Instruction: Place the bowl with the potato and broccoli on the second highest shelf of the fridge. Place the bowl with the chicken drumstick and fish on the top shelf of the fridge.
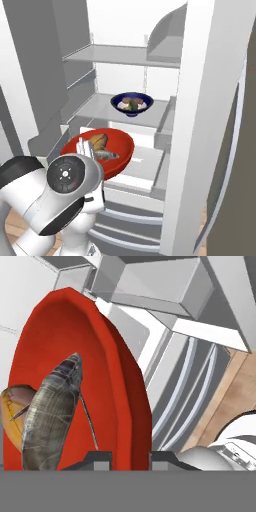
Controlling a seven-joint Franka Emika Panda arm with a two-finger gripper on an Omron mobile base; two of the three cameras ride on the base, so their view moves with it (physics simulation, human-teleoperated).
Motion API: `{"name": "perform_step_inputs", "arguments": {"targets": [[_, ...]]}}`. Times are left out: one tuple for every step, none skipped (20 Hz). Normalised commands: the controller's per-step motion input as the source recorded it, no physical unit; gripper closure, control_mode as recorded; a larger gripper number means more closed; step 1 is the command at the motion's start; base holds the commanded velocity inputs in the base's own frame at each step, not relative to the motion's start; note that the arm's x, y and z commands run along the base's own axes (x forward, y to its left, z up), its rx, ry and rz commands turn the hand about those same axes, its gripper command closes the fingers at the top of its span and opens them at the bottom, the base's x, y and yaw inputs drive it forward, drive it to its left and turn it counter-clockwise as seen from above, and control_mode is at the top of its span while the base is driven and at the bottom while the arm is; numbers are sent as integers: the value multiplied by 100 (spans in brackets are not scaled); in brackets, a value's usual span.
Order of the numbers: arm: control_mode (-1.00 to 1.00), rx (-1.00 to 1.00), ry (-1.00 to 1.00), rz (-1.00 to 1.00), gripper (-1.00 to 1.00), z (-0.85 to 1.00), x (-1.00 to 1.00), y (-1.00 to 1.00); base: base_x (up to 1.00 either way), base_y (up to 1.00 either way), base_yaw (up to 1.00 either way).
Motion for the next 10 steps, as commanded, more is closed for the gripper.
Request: {"name": "perform_step_inputs", "arguments": {"targets": [[100, 0, 0, 0, 100, 0, 0, 0, 0, -58, 0], [100, 0, 0, 0, 100, 0, 0, 0, 0, -39, 0], [100, 0, 0, 0, 100, 0, 0, 0, 2, -1, 0], [100, 0, 0, 0, 100, 0, 0, 0, 8, 0, 0], [100, 0, 0, 0, 100, 0, 0, 0, 16, 0, 0], [100, 0, 0, 0, 100, 0, 0, 0, 27, 14, -1], [100, 0, 0, 0, 100, 0, 0, 0, 28, 10, 0], [100, 0, 0, 0, 100, 0, 0, 0, 27, 4, 0], [100, 0, 0, 0, 100, 0, 0, 0, 31, 1, 0], [100, 0, 0, 0, 100, 0, 0, 0, 29, 0, 0]]}}
